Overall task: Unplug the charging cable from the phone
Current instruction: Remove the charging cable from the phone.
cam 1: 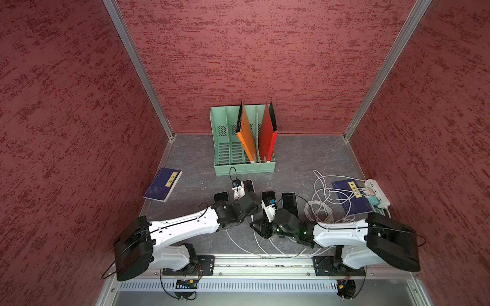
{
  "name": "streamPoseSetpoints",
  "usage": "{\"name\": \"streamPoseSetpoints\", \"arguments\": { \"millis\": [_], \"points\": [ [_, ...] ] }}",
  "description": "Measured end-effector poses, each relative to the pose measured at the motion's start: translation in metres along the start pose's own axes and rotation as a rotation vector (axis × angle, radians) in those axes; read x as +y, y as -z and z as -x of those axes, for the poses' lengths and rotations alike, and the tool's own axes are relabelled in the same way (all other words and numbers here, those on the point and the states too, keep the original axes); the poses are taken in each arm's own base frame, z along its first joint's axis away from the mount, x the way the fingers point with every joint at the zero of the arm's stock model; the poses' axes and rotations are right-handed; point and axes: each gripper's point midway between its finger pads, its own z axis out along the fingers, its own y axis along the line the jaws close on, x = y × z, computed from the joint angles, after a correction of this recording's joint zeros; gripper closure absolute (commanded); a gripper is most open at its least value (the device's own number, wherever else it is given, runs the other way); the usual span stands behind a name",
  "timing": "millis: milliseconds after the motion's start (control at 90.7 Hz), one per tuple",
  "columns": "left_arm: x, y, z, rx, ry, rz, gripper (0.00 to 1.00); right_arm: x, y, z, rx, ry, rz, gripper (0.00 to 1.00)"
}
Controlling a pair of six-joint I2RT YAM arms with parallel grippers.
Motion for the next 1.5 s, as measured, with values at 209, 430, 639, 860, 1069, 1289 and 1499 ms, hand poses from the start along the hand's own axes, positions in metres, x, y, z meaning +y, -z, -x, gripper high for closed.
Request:
{"name": "streamPoseSetpoints", "arguments": {
  "millis": [209,430,639,860,1069,1289,1499],
  "points": [
    [0.001,0.000,-0.001,0.001,0.007,0.002,1.00,0.000,0.000,0.000,0.001,-0.002,-0.002,0.82],
    [0.003,0.002,-0.001,-0.001,0.009,-0.002,1.00,-0.002,0.000,0.000,0.005,-0.004,-0.012,0.95],
    [0.004,0.002,-0.001,-0.001,0.009,-0.003,1.00,-0.002,-0.001,0.000,0.010,-0.005,-0.022,1.00],
    [0.005,0.003,0.000,-0.008,0.016,-0.009,1.00,-0.002,-0.001,-0.001,0.015,-0.002,-0.022,1.00],
    [0.005,0.008,0.007,-0.032,0.028,-0.017,1.00,0.001,-0.001,0.002,0.004,0.011,-0.007,1.00],
    [-0.006,0.014,0.033,-0.140,0.081,-0.067,1.00,0.001,0.000,-0.007,0.044,0.018,-0.003,1.00],
    [-0.006,0.017,0.040,-0.166,0.085,-0.058,1.00,-0.006,0.001,-0.012,0.053,0.015,-0.024,1.00]
  ]
}}
